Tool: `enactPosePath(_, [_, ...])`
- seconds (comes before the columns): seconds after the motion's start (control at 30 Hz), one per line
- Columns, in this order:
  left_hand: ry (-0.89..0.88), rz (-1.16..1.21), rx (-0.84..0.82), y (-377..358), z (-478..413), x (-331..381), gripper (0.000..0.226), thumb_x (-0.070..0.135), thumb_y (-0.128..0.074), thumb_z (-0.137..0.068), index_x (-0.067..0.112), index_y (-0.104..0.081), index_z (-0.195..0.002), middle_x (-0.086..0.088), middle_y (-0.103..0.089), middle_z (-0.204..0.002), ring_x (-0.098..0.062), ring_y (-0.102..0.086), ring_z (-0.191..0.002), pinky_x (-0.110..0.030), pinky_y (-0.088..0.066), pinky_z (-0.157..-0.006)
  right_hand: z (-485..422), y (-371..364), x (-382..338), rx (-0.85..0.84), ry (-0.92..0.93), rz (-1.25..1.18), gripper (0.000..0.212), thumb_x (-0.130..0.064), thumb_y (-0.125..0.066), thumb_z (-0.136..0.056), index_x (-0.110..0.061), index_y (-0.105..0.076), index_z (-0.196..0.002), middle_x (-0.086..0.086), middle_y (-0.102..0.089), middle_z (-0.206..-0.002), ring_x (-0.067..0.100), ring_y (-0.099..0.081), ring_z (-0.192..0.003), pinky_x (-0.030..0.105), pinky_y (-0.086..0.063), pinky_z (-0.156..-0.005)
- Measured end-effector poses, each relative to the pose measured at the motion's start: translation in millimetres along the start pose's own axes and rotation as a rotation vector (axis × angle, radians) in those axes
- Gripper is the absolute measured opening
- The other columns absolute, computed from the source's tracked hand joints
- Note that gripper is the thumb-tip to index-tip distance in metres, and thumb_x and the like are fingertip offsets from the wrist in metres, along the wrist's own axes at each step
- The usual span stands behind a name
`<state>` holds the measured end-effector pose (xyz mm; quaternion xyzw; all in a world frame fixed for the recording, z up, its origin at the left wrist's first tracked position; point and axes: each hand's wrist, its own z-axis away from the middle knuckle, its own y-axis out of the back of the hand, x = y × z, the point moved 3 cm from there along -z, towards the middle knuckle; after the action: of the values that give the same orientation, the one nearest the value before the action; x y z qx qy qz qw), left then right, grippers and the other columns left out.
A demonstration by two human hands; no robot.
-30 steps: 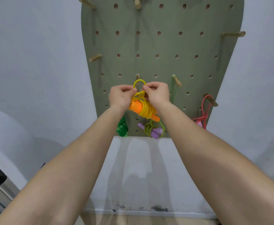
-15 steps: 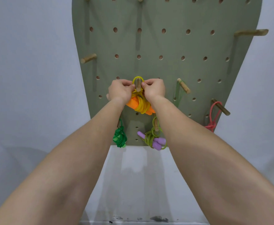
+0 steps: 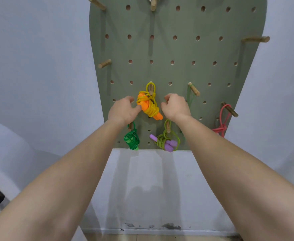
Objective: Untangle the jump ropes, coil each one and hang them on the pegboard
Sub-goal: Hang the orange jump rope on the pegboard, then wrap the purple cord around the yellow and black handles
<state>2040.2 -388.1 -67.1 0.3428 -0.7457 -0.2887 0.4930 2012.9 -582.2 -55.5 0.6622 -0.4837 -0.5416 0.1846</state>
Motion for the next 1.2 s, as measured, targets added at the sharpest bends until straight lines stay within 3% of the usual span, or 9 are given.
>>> enactPosePath(0.1, [-0.033,-0.237,-0.092,16,29,3,0.069,0.055,-0.054,-0.089,0.023,-0.043,-0.148,-0.009,-0.052,-0.143,-0.029,-0.048,-0.132,-0.042,-0.047,-0.096,28,16,-2,-0.045,0.087,0.203,0.044,-0.034,-0.055,-0.093,-0.012,-0.058,-0.131,0.014,-0.059,-0.131,0.037,-0.053,-0.123,0.045,-0.051,-0.094])
enactPosePath(0.23, [-0.055,-0.376,-0.150,37,54,9,0.079,0.064,-0.051,-0.086,0.021,-0.036,-0.150,-0.010,-0.045,-0.148,-0.030,-0.042,-0.135,-0.047,-0.044,-0.098,61,34,-3,-0.094,0.140,0.405,0.063,-0.053,-0.056,-0.090,-0.018,-0.047,-0.141,0.012,-0.048,-0.138,0.035,-0.041,-0.131,0.049,-0.045,-0.098])
enactPosePath(0.37, [-0.080,-0.404,-0.142,47,72,13,0.081,0.065,-0.050,-0.085,0.019,-0.035,-0.150,-0.010,-0.044,-0.149,-0.030,-0.042,-0.136,-0.047,-0.044,-0.101,85,40,-3,-0.107,0.135,0.412,0.065,-0.048,-0.058,-0.089,-0.016,-0.042,-0.143,0.013,-0.045,-0.139,0.035,-0.039,-0.134,0.049,-0.043,-0.098])
enactPosePath(0.5, [-0.100,-0.420,-0.184,22,97,-1,0.072,0.064,-0.052,-0.085,0.017,-0.046,-0.139,-0.011,-0.053,-0.137,-0.031,-0.048,-0.127,-0.046,-0.047,-0.094,112,15,12,-0.163,0.134,0.397,0.061,-0.047,-0.059,-0.089,-0.014,-0.044,-0.138,0.014,-0.047,-0.135,0.036,-0.041,-0.130,0.046,-0.043,-0.095])
enactPosePath(0.6, [-0.109,-0.426,-0.214,-24,124,-28,0.065,0.063,-0.052,-0.084,0.019,-0.050,-0.133,-0.009,-0.055,-0.129,-0.030,-0.049,-0.122,-0.043,-0.047,-0.088,140,-29,42,-0.205,0.139,0.386,0.057,-0.046,-0.058,-0.090,-0.012,-0.046,-0.135,0.014,-0.047,-0.134,0.037,-0.043,-0.128,0.047,-0.044,-0.094])
enactPosePath(0.77, [-0.078,-0.491,-0.315,-132,180,-92,0.070,0.061,-0.050,-0.087,0.018,-0.044,-0.142,-0.007,-0.051,-0.140,-0.028,-0.043,-0.131,-0.044,-0.044,-0.093,191,-127,114,-0.311,0.098,0.428,0.061,-0.041,-0.058,-0.091,-0.012,-0.042,-0.142,0.013,-0.044,-0.140,0.034,-0.040,-0.130,0.045,-0.043,-0.094])
enactPosePath(1.2, [-0.040,-0.523,-0.522,-427,329,-280,0.067,0.059,-0.045,-0.090,0.018,-0.045,-0.142,-0.007,-0.051,-0.138,-0.028,-0.045,-0.128,-0.043,-0.039,-0.097,338,-408,316,-0.512,0.043,0.434,0.058,-0.035,-0.055,-0.094,-0.012,-0.040,-0.145,0.012,-0.044,-0.142,0.033,-0.040,-0.131,0.045,-0.042,-0.094])
